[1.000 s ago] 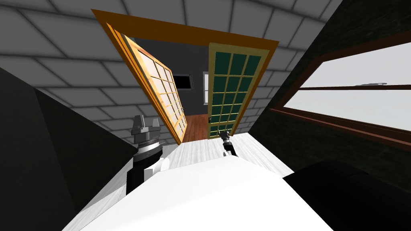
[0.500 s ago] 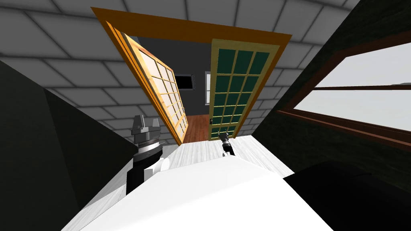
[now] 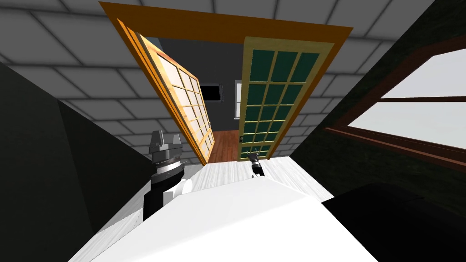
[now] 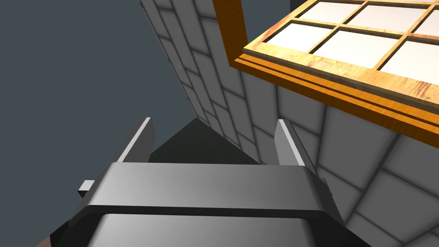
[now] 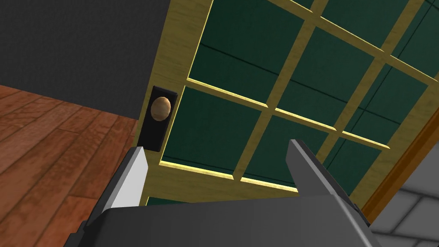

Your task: Push the door open

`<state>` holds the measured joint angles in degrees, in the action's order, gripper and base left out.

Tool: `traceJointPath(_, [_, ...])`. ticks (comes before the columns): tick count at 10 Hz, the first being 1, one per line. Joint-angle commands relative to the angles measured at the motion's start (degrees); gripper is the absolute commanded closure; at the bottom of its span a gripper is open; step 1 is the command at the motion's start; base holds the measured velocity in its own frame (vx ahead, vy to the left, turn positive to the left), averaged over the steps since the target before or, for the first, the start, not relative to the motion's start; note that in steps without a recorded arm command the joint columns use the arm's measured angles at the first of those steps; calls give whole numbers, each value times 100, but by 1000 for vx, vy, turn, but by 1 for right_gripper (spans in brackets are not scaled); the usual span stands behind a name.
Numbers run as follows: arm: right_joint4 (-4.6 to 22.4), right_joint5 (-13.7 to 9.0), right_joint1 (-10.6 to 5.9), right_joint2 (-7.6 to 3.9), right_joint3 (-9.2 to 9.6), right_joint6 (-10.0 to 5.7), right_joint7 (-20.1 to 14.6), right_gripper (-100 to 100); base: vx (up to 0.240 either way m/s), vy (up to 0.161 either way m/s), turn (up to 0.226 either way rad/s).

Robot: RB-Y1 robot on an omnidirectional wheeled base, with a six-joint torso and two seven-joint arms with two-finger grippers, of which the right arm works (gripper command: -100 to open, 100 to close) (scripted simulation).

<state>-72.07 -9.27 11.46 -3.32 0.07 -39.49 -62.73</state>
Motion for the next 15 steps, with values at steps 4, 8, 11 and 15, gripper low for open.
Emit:
traceJointPath(4, [520,-53,-136,85,-31,-141,-446,-100,91,-37,65])
traceJointPath(8, [1007,-101,-259,201,-57,-275,-853,-100,103,-36,74])
traceJointPath(11, [1414,-140,-361,323,-78,-386,-1193,-100,136,-53,79])
traceJointPath(15, [1884,-186,-480,499,-103,-516,-1586,-100,113,-51,71])
